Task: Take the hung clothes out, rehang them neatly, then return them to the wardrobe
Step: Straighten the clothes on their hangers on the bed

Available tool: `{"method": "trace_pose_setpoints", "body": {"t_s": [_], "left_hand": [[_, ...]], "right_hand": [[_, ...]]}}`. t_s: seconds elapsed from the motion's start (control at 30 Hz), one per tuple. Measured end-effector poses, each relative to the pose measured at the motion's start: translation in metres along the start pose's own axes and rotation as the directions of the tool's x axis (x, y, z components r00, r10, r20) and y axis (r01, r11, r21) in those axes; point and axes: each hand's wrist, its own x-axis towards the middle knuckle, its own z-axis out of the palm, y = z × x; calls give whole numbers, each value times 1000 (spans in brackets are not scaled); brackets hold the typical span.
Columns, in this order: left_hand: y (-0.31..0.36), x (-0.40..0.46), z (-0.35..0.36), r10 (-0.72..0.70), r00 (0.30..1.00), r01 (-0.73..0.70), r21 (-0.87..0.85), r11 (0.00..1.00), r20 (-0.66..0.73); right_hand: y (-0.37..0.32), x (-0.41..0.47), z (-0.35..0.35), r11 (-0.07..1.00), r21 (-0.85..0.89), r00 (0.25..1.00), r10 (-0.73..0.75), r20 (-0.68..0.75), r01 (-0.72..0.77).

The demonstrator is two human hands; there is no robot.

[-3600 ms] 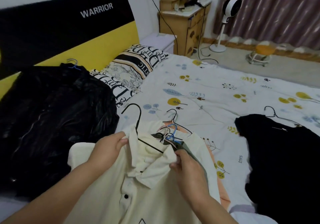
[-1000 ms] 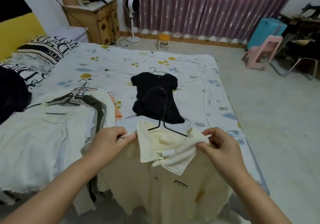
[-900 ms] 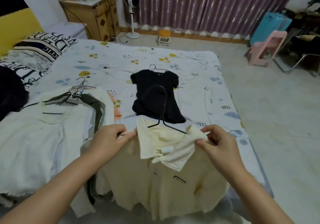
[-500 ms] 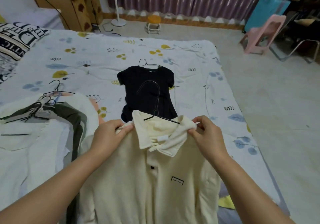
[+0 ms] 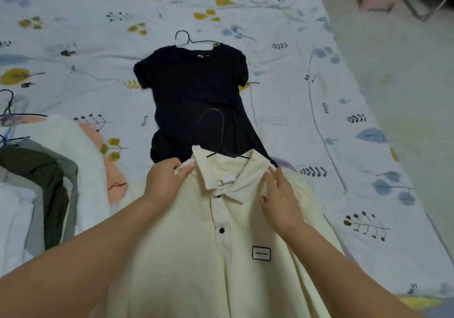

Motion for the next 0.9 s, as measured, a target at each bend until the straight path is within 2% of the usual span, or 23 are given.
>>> {"method": "trace_pose_setpoints", "body": {"t_s": [0.17,0.23,0.3,0.37,0.43,0.5,0.77,0.9], "left_hand": [[-29,23,35,-70,992,63,70,996,109],[-35,19,43,-84,991,65,169,984,108],[-41,5,50,-18,999,9,302,953,28],[-46,-16,55,95,995,-99,375,922,29],[-54,-35,59,98,975,-185,483,856,200],[-65,-47,60,-11,928,-213,556,803,372],[-32,-45,25,-245,787,-155,566,810,566],[-6,-53,-11,-243,788,-79,485,871,566]], "right_hand": [[12,28,40,999,-26,993,37,115,-34],[15,34,51,996,-78,988,52,149,-41],[17,36,60,989,-142,984,72,166,-48],[17,36,65,986,-158,981,90,171,-62],[16,36,66,983,-170,978,97,186,-65],[14,35,64,979,-194,969,106,222,-63],[-12,21,31,962,-261,896,187,403,-83],[-37,-3,7,971,-238,923,96,372,-5]]}}
